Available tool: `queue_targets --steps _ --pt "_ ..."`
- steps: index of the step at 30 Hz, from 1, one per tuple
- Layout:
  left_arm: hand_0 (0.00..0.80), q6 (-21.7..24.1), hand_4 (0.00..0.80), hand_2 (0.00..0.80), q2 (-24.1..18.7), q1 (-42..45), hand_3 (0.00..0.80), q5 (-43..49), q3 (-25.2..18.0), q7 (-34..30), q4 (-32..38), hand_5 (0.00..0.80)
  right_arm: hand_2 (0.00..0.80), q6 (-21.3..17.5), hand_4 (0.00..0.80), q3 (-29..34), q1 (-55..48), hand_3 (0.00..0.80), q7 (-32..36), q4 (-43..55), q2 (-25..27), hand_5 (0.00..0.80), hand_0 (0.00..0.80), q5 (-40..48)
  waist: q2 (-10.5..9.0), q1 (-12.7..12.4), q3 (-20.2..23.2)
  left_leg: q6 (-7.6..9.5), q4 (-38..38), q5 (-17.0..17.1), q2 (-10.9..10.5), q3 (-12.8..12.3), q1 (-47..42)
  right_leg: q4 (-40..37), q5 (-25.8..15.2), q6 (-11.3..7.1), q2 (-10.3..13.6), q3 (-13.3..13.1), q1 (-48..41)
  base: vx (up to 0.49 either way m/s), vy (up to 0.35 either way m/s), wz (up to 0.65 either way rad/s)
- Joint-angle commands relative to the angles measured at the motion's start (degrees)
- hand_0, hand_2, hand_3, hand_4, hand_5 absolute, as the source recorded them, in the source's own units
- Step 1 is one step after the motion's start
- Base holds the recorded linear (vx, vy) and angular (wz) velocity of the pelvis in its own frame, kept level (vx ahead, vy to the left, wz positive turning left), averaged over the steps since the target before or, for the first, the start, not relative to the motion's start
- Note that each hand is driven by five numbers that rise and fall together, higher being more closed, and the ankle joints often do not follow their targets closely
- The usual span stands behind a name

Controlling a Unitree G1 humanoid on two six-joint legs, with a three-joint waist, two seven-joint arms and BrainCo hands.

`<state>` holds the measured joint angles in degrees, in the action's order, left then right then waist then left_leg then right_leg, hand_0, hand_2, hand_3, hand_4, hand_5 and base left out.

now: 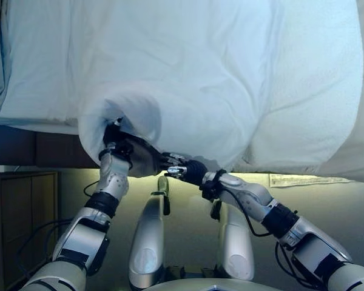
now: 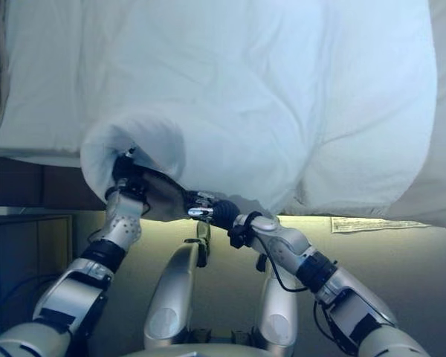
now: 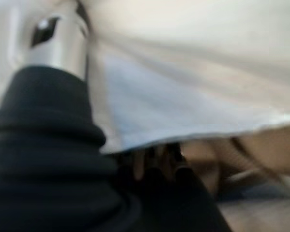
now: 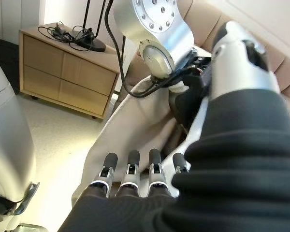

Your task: Make the bed neatly

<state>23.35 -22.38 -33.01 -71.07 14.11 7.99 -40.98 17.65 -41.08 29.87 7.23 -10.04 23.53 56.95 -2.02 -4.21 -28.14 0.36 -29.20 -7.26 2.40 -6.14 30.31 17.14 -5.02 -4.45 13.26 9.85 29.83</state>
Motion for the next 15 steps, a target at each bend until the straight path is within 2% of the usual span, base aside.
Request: queue_targets --steps 1,8,15 --pt "0.0 4.32 0.0 0.0 -2.58 0.99 0.0 -2.55 -6.17 1.43 -0.83 0.0 0.0 -3.08 0.0 3.04 -3.9 0.0 1.87 4.98 1.62 0.0 0.0 0.89 4.0 -1.83 3.32 -2.32 8.56 10.91 -2.74 4.08 -1.45 6.52 -1.44 -4.16 4.14 -2.32 -0.58 0.02 0.105 -0.03" --pt "0.0 2.42 0.0 0.0 -5.13 7.19 0.0 -7.68 -13.97 1.67 -3.92 0.0 0.0 -2.88 0.0 5.01 -7.4 0.0 3.13 6.12 4.8 0.0 0.0 0.19 6.22 -1.92 4.95 -2.83 9.13 10.66 -3.02 4.13 -2.63 7.15 0.33 -3.98 5.46 -2.04 -0.95 0.022 0.089 0.01" --pt "0.0 2.17 0.0 0.0 -5.18 11.06 0.0 -13.21 -19.21 0.51 -7.5 0.0 0.0 -2.19 0.0 6.29 -9.91 0.0 3.78 7.17 7.31 0.0 0.0 -0.39 7.8 -1.66 5.78 -3.29 9.55 10.57 -3.66 4.0 -3.64 7.46 1.52 -4.03 6.53 -2.14 -1.16 0.034 0.082 0.02"
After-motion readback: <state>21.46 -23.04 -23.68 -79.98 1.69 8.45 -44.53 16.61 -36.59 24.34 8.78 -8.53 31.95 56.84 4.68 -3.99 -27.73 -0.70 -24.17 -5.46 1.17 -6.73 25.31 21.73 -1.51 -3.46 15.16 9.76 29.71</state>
